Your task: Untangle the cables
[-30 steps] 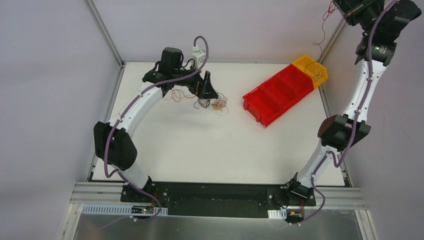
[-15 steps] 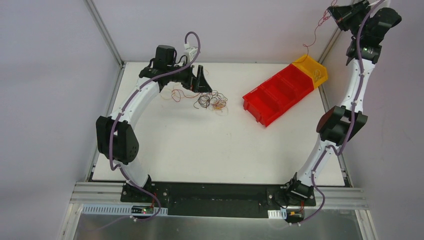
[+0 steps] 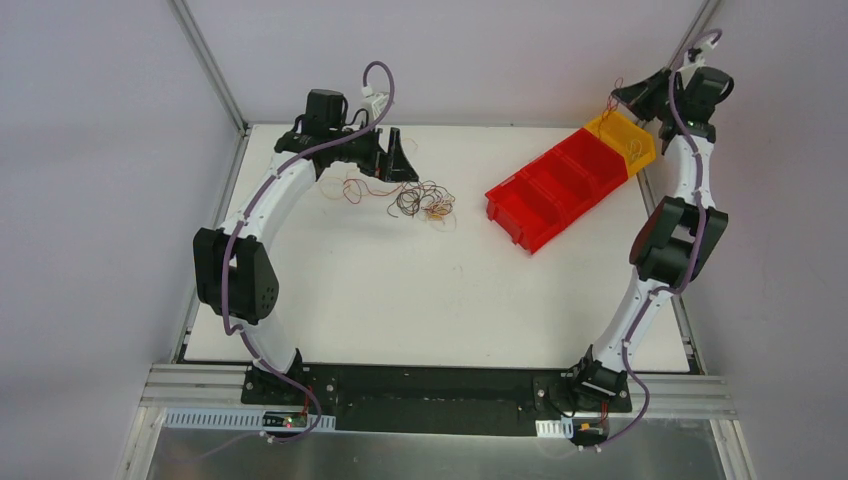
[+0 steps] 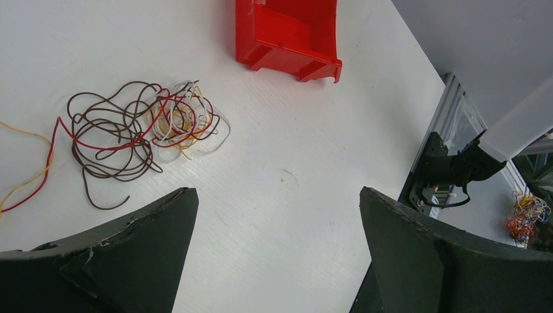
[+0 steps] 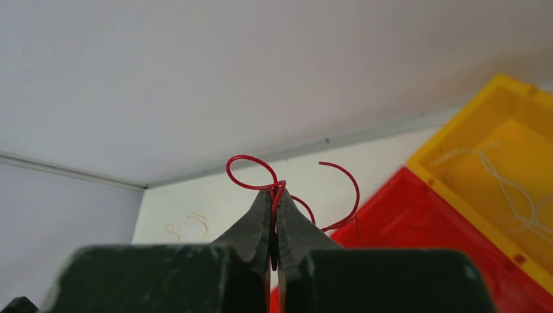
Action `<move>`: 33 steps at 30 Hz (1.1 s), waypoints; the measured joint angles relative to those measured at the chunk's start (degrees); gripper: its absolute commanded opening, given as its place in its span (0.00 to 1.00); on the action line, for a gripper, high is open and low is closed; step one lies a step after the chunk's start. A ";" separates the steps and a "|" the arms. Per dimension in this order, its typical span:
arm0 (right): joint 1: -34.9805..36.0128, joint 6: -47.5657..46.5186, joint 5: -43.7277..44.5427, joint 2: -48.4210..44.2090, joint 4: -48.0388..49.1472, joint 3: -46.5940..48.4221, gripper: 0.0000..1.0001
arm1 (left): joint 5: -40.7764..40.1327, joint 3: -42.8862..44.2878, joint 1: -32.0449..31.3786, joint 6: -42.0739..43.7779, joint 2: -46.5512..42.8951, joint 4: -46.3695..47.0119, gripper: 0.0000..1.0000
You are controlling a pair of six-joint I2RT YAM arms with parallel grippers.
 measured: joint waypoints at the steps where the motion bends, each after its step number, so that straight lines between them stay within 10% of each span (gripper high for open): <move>1: 0.02 -1.53 0.04 -0.39 -0.72 -2.38 0.00 | 0.00 0.00 0.04 0.00 0.00 -0.02 0.99; 9: 1.92 -14.47 2.14 -1.66 -9.25 -11.65 0.01 | -1.05 -0.02 0.42 0.94 0.02 -1.20 0.99; 17: 5.33 -26.16 7.06 1.29 -17.27 -5.62 0.63 | -10.23 2.89 1.40 2.75 5.90 -8.13 0.99; 24: 4.87 -29.75 8.37 0.09 -23.23 -5.64 0.81 | -16.26 11.23 2.25 2.91 16.15 -11.21 0.99; 33: 4.81 -31.50 8.07 -9.25 -29.66 -5.81 0.75 | -22.23 22.60 -0.98 3.02 32.41 -11.61 0.91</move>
